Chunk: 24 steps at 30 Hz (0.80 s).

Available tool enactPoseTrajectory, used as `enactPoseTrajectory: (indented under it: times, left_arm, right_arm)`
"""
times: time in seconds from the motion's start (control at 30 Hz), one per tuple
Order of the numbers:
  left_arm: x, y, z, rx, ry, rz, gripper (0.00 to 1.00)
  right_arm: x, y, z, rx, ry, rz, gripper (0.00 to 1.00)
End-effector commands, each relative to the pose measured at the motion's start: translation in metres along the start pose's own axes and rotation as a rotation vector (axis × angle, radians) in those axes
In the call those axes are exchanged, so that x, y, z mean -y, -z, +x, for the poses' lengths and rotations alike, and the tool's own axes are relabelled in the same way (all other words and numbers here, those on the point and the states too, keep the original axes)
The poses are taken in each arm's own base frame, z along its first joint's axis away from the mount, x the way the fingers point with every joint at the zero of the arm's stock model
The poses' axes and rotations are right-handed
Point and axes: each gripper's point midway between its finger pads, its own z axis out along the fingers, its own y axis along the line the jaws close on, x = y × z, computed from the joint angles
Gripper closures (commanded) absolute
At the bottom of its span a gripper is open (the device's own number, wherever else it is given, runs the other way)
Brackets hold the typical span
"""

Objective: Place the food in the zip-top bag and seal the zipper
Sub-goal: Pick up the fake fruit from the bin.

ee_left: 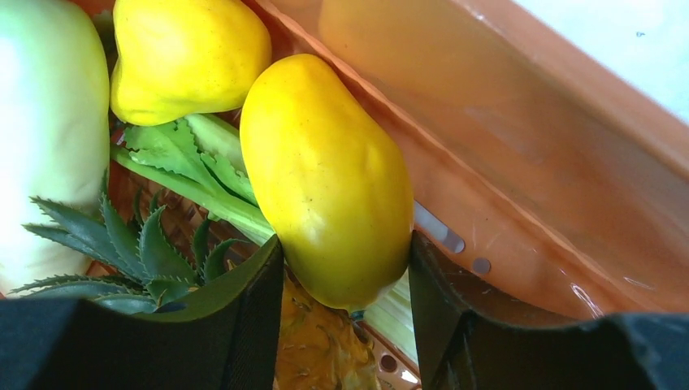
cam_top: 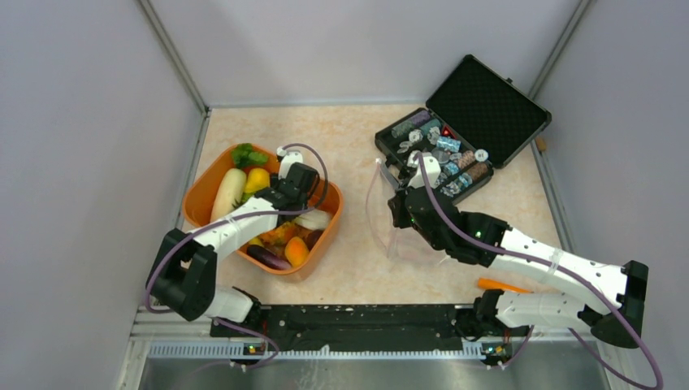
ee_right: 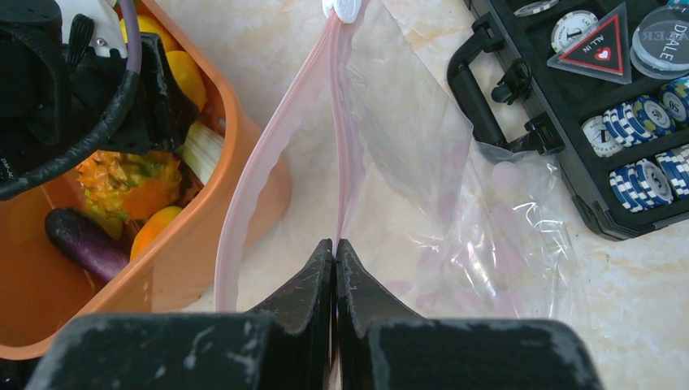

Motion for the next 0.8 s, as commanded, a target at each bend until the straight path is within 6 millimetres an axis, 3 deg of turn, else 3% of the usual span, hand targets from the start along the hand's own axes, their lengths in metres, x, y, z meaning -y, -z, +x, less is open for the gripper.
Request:
enactPoseTrajectory:
  times: [0.0,0.23,0.43,0.57,0.67,0.77]
  left_arm:
    - [0.002,0.010,-0.016,0.050,0.019,0.027,0.65]
    - [-0.011,0.030,-0.025,0.099,0.060,0.036,0.99]
    - [-0.015,0.051,-0.028,0.094,0.073,0.091,1.00]
    - [-0.006,0.078,-0.033,0.099,0.061,0.231,1.00]
    - [0.006,0.110,-0.045,0.149,0.052,0.403,1.00]
    - [0.024,0.156,-0.059,0.240,0.027,0.643,1.00]
  right_arm:
    - [0.000,0.000,-0.010,0.035,-0.017,0.002,0.99]
    - [-0.002,-0.001,-0.010,0.034,-0.014,-0.006,0.98]
    - [-0.003,0.000,-0.012,0.036,-0.014,-0.008,0.99]
    - [-0.001,-0.001,-0.012,0.040,-0.015,-0.002,0.98]
    - [-0.002,-0.002,-0.012,0.044,-0.018,-0.005,0.99]
    - [-0.003,-0.003,-0.012,0.045,-0.018,-0.007,0.99]
